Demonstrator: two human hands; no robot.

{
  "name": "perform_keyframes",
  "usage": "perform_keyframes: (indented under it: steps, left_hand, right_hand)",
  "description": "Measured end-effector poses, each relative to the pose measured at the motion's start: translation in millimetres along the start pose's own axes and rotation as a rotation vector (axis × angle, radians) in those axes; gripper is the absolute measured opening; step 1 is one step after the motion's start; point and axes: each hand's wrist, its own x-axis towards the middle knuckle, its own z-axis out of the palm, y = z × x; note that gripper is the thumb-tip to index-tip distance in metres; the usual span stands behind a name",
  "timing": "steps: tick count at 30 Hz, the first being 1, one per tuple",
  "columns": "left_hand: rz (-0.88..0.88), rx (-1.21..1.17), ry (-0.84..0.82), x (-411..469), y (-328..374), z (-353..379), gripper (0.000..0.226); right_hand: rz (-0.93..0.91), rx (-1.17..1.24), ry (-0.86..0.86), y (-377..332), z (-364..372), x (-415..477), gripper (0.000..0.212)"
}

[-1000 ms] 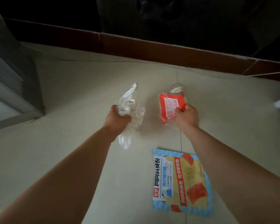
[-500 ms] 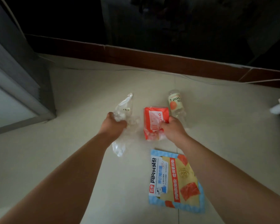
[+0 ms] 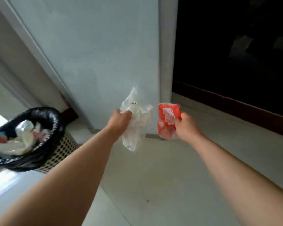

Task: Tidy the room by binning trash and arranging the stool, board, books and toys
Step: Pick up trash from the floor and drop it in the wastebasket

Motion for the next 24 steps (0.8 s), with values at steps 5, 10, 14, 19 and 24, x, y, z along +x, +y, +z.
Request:
perform_keyframes:
  steps: [5,10,14,19,24]
  left_hand:
    - [0.103,0.068,0.262,27,-14,-136,0.045]
    - [0.206,0.113,0.459,41,-47,-282,0.037]
    - [0.21,0.37,0.493,59,-96,-361,0.036]
    - [0.126,0.525,0.405,95,-161,-374,0.038]
    - [0.068,0.788,0.148,132,-192,-366,0.035]
  right_hand:
    - [-0.168,0.042,-0.007,-117,106,2,0.021]
    - [-0.286,0.079,-0.065,-213,217,-12,0.036]
    - [-0.443,-0.084,-0.062,-257,313,-24,0.019]
    - [-0.576,-0.506,-0.256,-257,393,-28,0.028]
    - [-0.671,-0.988,-0.448,-246,424,-21,0.028]
